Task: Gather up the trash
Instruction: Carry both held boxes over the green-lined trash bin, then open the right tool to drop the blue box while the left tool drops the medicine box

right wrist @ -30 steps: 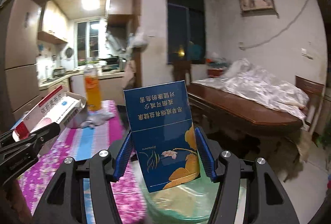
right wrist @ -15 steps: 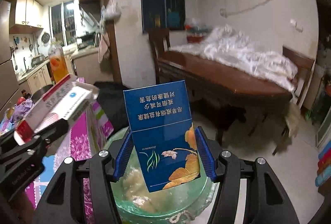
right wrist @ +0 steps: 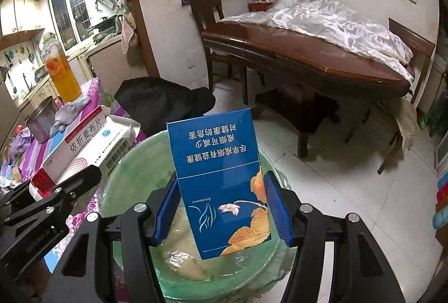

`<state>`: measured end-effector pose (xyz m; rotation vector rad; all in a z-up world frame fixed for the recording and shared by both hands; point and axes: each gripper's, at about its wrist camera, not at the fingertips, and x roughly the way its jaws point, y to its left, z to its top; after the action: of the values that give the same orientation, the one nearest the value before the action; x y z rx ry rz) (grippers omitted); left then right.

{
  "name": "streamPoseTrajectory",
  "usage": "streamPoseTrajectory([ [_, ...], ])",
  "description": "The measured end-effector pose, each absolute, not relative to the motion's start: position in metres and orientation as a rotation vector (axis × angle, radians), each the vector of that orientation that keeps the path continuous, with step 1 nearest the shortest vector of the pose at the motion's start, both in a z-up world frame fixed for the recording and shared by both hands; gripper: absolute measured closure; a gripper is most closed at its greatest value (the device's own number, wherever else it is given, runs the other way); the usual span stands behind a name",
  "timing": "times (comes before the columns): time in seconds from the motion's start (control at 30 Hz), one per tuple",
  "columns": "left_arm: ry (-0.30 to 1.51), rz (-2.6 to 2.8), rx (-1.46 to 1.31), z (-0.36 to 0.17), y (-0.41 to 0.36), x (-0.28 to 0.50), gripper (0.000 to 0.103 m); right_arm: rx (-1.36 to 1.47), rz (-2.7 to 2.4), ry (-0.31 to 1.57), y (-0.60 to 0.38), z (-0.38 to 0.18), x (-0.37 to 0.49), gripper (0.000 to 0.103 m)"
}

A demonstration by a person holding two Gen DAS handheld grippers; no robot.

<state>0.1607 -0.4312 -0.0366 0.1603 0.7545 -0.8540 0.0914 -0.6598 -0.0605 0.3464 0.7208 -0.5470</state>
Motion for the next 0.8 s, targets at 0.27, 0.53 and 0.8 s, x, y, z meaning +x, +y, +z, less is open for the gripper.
streamPoseTrajectory([
  [0.27, 0.769, -0.854, 0.167, -0.040, -0.437, 0.168, 0.070, 0.349, -0.553, 0.723, -0.647, -0.068, 0.089, 0.043],
  [0.53, 0.783, -0.852, 0.183, -0.043, -0.442, 0.170, 0.051, 0.373, -0.564, 0.697, -0.652, -0.069, 0.082, 0.033],
  [0.8, 0.783, -0.839, 0.171, -0.043, -0.439, 0.171, 0.047, 0.384, -0.581, 0.669, -0.654, -0.062, 0.069, 0.033],
])
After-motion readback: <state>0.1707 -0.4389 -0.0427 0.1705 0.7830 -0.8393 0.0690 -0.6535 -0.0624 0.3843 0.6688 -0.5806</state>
